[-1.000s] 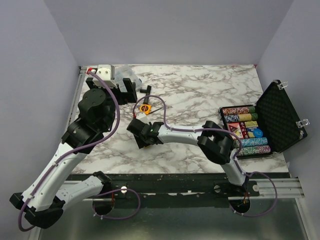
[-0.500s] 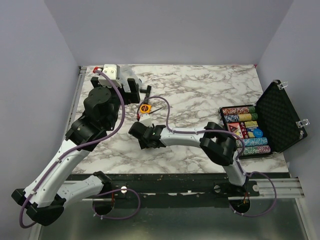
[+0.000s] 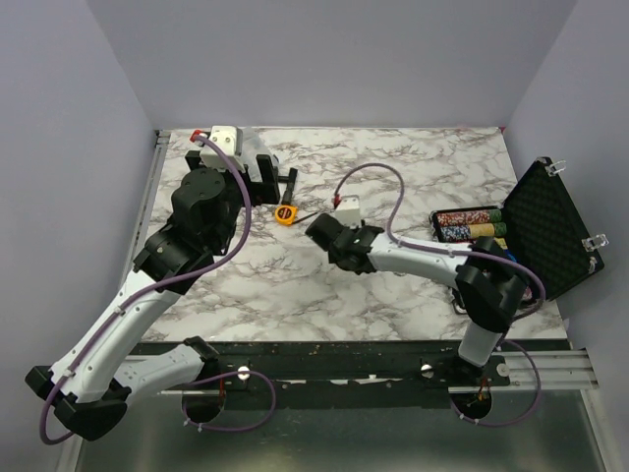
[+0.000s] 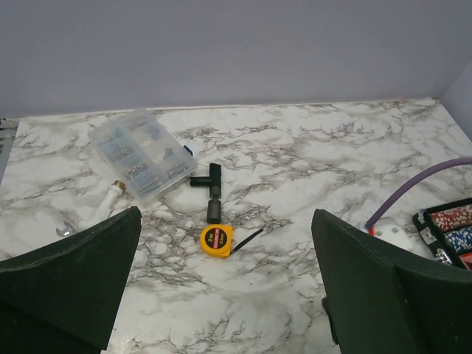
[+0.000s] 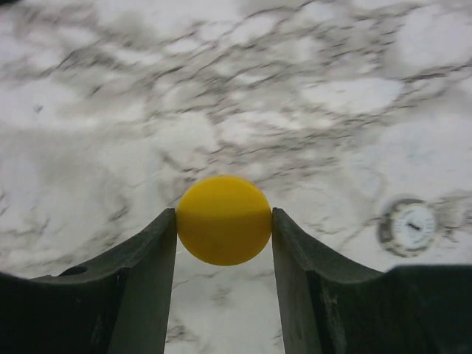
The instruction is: Pack up texas hold em set
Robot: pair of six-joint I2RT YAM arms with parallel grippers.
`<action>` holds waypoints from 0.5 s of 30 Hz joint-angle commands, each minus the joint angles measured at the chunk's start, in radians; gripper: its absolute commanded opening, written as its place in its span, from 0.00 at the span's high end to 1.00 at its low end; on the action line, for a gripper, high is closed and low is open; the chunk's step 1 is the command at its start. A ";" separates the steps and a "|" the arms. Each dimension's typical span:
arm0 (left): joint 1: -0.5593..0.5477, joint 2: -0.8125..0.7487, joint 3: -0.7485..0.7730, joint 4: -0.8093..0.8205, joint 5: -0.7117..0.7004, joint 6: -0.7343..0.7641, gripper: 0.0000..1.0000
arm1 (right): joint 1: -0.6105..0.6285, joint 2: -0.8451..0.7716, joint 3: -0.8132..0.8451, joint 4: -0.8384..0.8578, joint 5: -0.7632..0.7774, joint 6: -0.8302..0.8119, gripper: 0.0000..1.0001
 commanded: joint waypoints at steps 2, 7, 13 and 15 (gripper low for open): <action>-0.013 0.012 0.027 -0.009 0.022 -0.012 0.01 | -0.160 -0.194 -0.134 0.007 0.142 0.054 0.80; -0.020 0.025 0.033 -0.018 0.047 -0.021 0.02 | -0.341 -0.360 -0.255 0.001 0.183 0.103 0.84; -0.029 0.045 0.030 -0.017 0.047 -0.022 0.02 | -0.621 -0.517 -0.383 -0.001 0.179 0.172 0.94; -0.029 0.060 0.047 -0.038 0.060 -0.034 0.02 | -0.679 -0.555 -0.415 0.005 0.193 0.193 0.96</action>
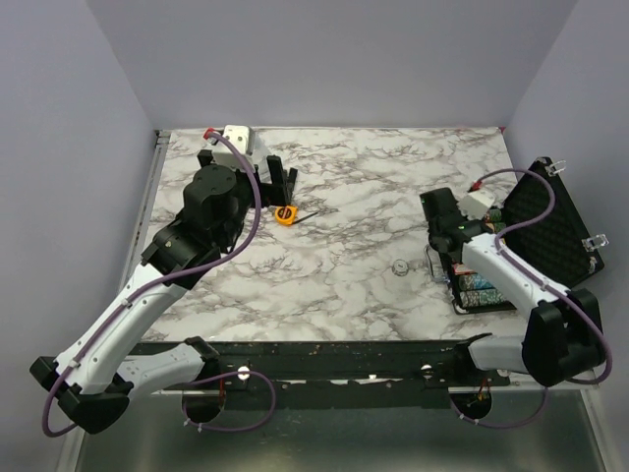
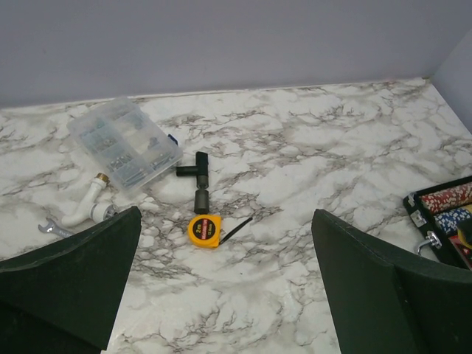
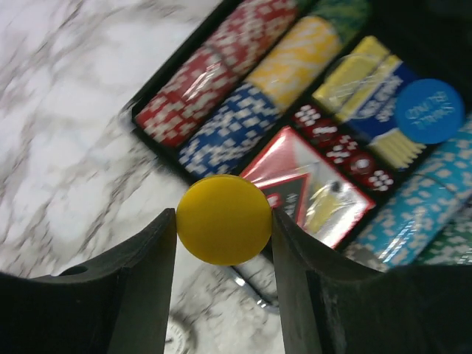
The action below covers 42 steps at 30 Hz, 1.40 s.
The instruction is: Pack up texas hold em set
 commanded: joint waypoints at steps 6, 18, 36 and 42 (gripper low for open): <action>-0.028 0.038 0.039 -0.025 0.050 -0.030 0.02 | -0.276 -0.088 -0.098 0.008 0.062 0.091 0.99; -0.055 0.060 0.056 -0.050 0.059 -0.043 0.02 | -0.515 -0.015 -0.129 0.057 0.102 0.081 0.99; -0.106 0.070 0.027 -0.016 0.019 -0.017 0.02 | -0.596 0.069 -0.133 0.082 0.133 0.101 0.89; -0.111 0.064 0.032 -0.022 0.027 -0.018 0.02 | -0.597 0.060 -0.149 0.099 0.120 0.089 0.75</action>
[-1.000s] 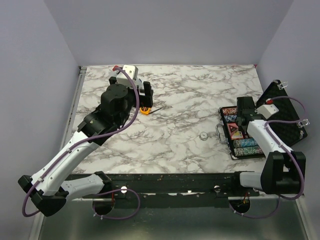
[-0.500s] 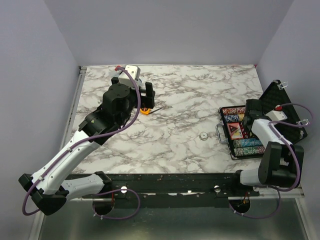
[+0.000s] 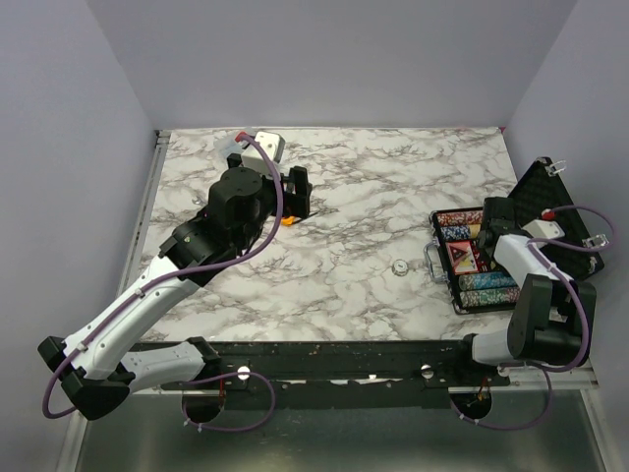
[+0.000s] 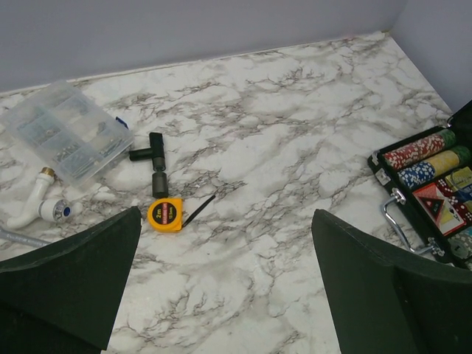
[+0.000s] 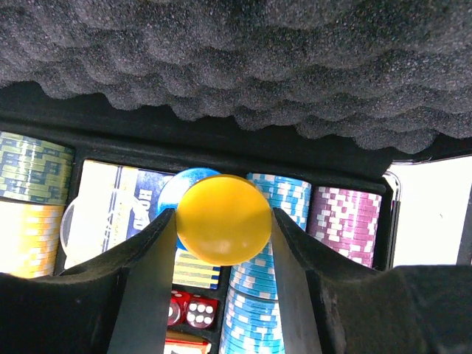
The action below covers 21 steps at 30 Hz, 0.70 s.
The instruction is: Pack up texas hold em set
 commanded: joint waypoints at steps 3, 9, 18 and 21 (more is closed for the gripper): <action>-0.011 -0.019 0.014 0.002 -0.016 0.012 0.01 | -0.008 -0.003 -0.020 0.070 0.023 -0.014 0.71; -0.021 -0.014 0.014 0.006 -0.032 0.027 0.01 | -0.008 -0.017 -0.027 0.096 0.007 -0.046 0.59; -0.021 -0.043 0.018 0.005 -0.017 0.039 0.02 | -0.008 -0.032 -0.037 0.136 -0.022 -0.111 0.46; -0.021 -0.036 0.029 -0.007 -0.013 0.037 0.01 | -0.008 -0.040 -0.042 0.137 -0.013 -0.110 0.38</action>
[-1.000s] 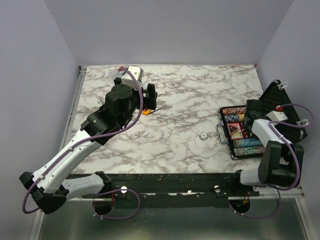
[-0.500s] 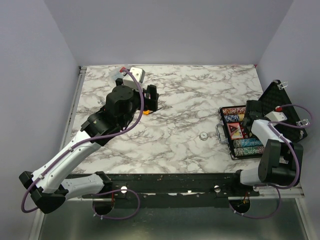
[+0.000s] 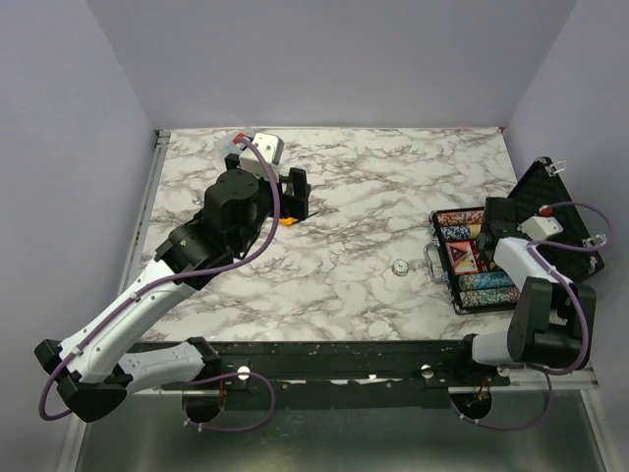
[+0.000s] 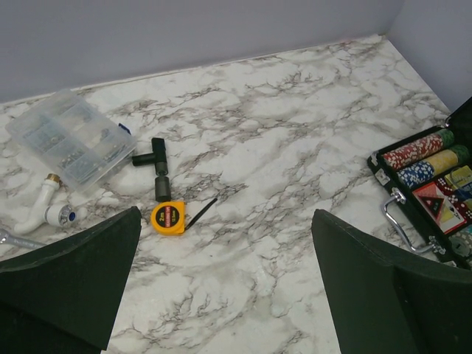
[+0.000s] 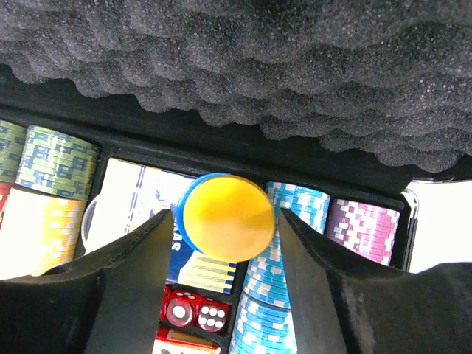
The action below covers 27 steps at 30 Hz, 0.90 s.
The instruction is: Pack up texas hold em set
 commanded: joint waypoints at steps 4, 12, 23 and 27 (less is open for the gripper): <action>-0.003 -0.026 0.031 -0.008 0.021 0.002 0.02 | -0.008 -0.037 -0.016 0.020 0.025 -0.019 0.28; -0.005 -0.023 0.033 -0.013 0.023 -0.010 0.02 | -0.007 -0.100 -0.010 0.037 -0.045 -0.078 0.23; -0.005 -0.026 0.040 -0.023 0.046 -0.026 0.02 | 0.262 -0.301 -0.038 0.081 -0.192 -0.212 0.22; -0.005 -0.008 0.046 -0.033 0.042 -0.029 0.01 | 0.347 -0.244 0.027 0.062 -0.177 -0.249 0.22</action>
